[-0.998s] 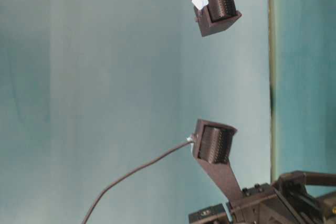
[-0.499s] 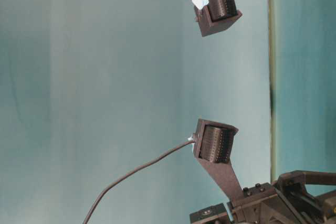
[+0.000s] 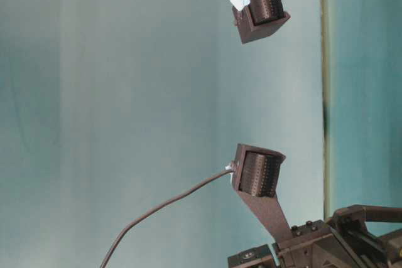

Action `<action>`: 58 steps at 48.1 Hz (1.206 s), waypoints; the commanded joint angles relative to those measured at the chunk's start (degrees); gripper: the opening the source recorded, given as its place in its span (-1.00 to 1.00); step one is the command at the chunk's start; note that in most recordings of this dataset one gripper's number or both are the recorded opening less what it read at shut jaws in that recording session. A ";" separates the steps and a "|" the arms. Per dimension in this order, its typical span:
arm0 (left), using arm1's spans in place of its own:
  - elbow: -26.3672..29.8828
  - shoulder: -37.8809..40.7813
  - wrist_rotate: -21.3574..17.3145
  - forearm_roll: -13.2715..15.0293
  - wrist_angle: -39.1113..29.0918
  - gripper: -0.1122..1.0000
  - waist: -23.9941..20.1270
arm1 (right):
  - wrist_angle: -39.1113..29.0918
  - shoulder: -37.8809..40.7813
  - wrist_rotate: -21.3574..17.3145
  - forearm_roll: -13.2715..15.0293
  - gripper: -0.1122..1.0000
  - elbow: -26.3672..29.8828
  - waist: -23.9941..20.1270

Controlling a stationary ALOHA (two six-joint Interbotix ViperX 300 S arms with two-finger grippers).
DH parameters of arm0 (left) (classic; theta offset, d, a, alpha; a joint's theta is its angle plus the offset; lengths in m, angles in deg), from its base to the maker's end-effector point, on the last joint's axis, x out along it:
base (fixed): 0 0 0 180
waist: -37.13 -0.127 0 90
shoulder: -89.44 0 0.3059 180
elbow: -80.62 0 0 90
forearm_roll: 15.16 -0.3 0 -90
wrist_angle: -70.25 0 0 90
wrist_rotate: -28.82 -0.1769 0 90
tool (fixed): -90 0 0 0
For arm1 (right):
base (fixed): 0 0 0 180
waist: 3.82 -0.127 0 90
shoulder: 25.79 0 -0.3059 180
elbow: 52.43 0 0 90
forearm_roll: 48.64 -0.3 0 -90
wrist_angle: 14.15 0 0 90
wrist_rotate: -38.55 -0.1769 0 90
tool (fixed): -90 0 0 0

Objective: Insert the washer onto the shaft with both hands.
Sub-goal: 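Descend and close left gripper on washer, right gripper on shaft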

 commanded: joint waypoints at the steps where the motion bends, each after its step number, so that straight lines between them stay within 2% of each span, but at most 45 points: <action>1: 0.26 -0.62 0.00 -0.18 0.09 0.88 0.09 | 0.26 -0.35 0.44 0.09 0.78 0.26 -0.18; 10: 0.26 -0.62 0.00 -0.18 0.09 0.85 0.09 | 0.26 -0.26 0.35 0.09 0.75 0.26 -0.18; 17: 0.26 -0.62 -0.09 -0.18 0.18 0.71 0.09 | 0.26 0.00 0.35 0.09 0.61 0.26 -0.18; 23: 0.26 -0.62 -0.35 -0.18 0.26 0.43 0.09 | 0.26 0.44 0.35 0.09 0.29 0.44 -0.18; 31: 0.26 -0.70 -0.62 -0.18 0.26 -0.17 0.09 | 0.26 1.05 0.26 0.09 -0.33 0.70 0.26; 35: 0.26 -0.62 -0.70 -0.18 0.18 -0.17 0.09 | 0.26 1.14 0.44 0.09 -0.58 0.97 0.62; 38: 0.26 -0.70 -0.79 -0.18 0.18 -0.17 0.00 | 0.26 1.14 0.44 0.09 -0.67 0.97 0.79; 48: 0.26 -0.70 -0.79 -0.18 0.35 -0.17 0.09 | 0.09 1.14 0.44 0.09 -0.79 0.97 0.79; 58: 0.26 -0.62 -0.79 -0.18 0.35 -0.17 0.00 | 0.09 1.23 0.53 0.18 -0.79 0.97 0.97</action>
